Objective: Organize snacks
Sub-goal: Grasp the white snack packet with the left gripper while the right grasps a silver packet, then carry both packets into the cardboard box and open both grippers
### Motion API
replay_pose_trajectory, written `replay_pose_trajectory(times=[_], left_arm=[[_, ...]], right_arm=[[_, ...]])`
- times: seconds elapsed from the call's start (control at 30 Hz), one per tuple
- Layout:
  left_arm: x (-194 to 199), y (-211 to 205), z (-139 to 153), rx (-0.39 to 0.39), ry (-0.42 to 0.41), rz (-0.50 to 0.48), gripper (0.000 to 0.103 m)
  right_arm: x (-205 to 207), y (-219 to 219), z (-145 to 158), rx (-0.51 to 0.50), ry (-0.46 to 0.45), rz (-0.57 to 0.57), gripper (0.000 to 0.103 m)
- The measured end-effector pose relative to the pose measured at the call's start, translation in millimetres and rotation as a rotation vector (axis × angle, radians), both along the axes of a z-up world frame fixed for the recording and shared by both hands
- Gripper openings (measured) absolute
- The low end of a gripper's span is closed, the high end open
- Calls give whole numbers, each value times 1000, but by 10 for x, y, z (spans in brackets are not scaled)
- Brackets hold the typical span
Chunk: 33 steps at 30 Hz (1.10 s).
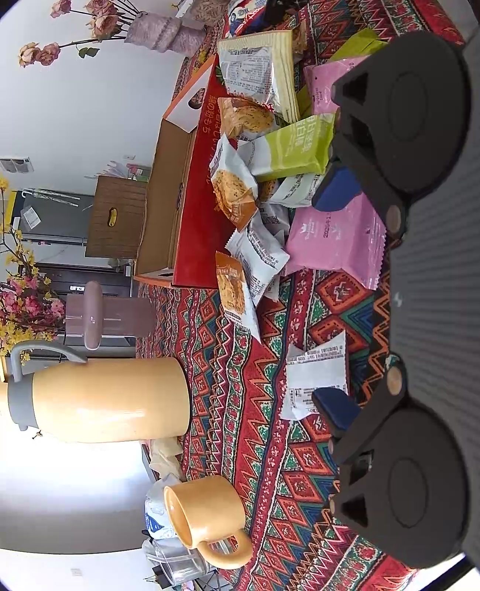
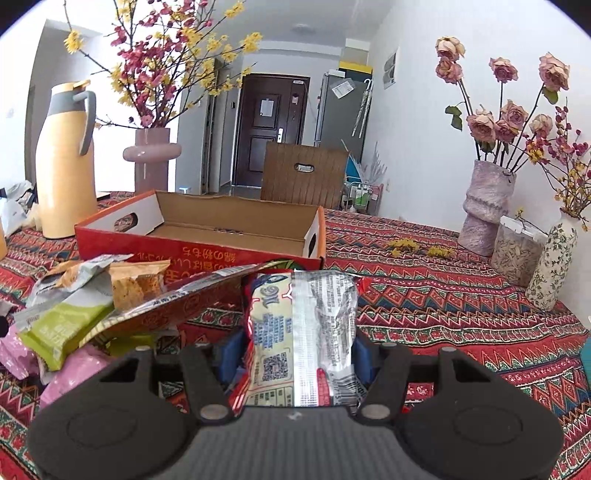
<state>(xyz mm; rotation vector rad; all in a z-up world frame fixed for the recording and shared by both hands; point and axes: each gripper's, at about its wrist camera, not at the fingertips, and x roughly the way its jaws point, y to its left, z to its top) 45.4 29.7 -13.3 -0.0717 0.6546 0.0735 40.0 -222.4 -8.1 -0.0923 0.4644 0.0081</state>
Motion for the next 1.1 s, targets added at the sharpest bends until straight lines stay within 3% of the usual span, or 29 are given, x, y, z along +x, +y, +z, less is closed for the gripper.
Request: replay_pose_trajectory(times=[0.73,0.93,1.03,1.07,1.1], left_arm=[[277,501,-156,63,79,139,102],[392,526,-187,60,107,124,81],[409,503,-188,56,109,96,60],[408,488,-182,57,107,84,49],[406,468,-176,61,105,72,49]], right_arm=[[12,-399,19,98,-34,-107,59],[17,-338,-5,104,-25,-89,59],[12,-317,-13,106,-22,-81,59],[11,-308,-14,106,-21,-77,59],[9,-298,-14,107,-20,-75,59]])
